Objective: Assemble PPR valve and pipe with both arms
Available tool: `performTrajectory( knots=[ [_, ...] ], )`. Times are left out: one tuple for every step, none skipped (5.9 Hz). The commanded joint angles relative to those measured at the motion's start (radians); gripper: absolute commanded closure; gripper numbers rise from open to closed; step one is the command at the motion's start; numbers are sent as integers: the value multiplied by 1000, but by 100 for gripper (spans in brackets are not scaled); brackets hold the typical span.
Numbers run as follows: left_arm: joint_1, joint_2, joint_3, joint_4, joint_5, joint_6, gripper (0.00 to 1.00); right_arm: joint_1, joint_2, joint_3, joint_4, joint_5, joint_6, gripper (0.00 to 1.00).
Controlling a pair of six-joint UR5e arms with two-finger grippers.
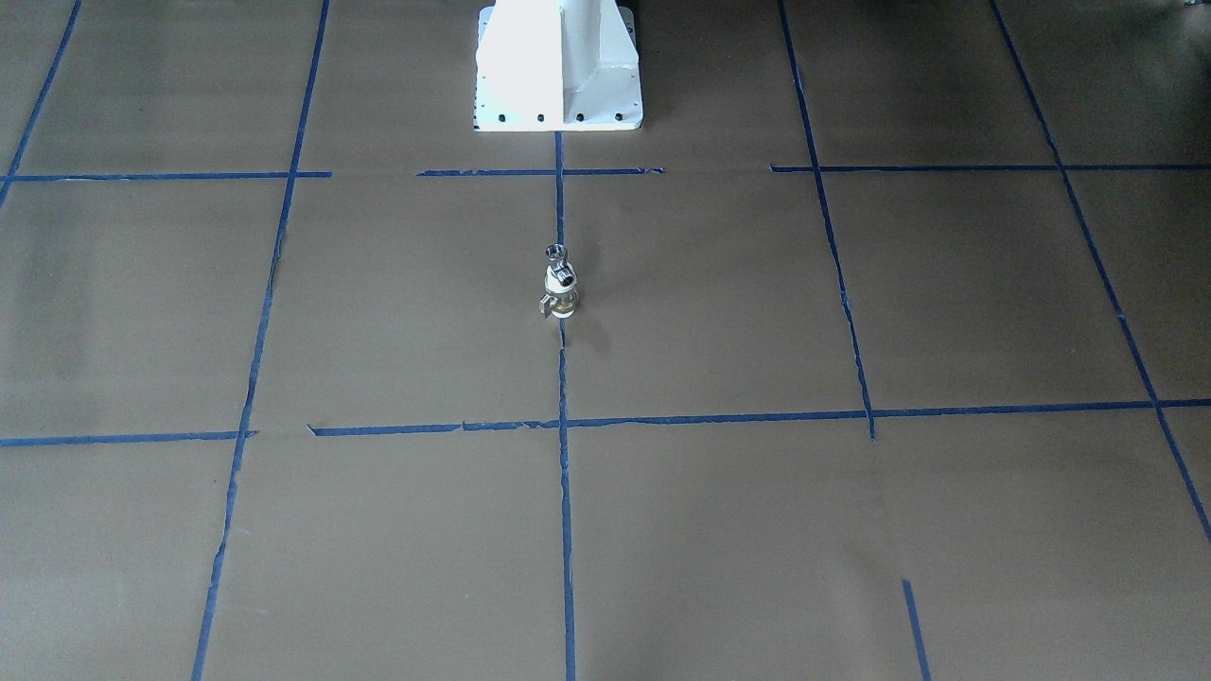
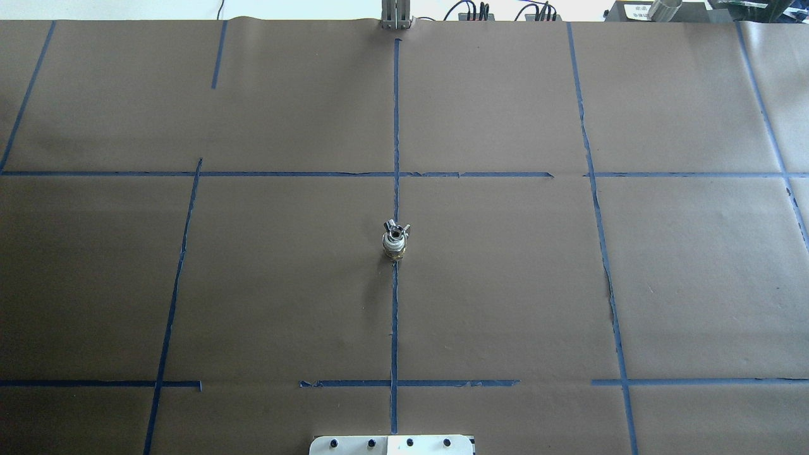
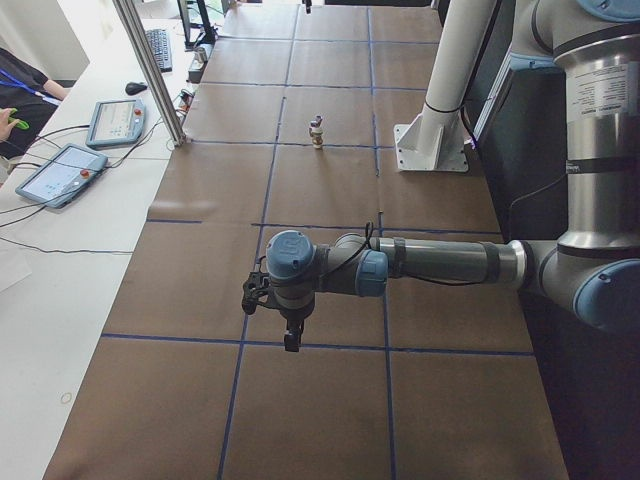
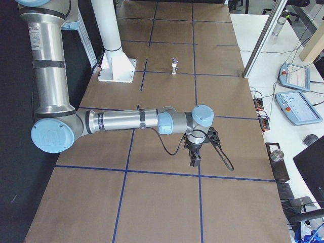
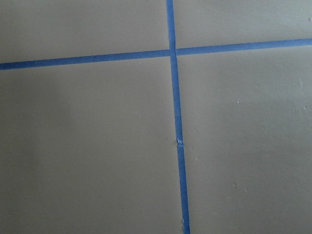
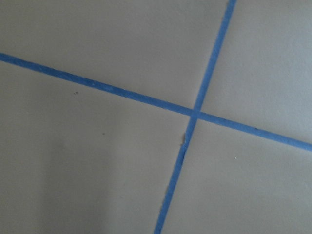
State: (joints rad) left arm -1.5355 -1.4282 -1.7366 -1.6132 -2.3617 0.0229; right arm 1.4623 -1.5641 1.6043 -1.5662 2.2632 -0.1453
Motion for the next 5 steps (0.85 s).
performTrajectory(
  knots=[
    [2,0,3,1,2,-1,0,29,-103,0,102,1,6,0],
    [6,2,-9,2,1,-1,0,29,-108,-1,107,1,7,0],
    [6,6,-9,1,-1,-1,0,29,-108,3,107,2,18,0],
    [6,6,-9,1,1,-1,0,29,-109,3,107,19,20,0],
    [6,6,-9,1,-1,-1,0,29,-109,2,109,42,20,0]
  ],
)
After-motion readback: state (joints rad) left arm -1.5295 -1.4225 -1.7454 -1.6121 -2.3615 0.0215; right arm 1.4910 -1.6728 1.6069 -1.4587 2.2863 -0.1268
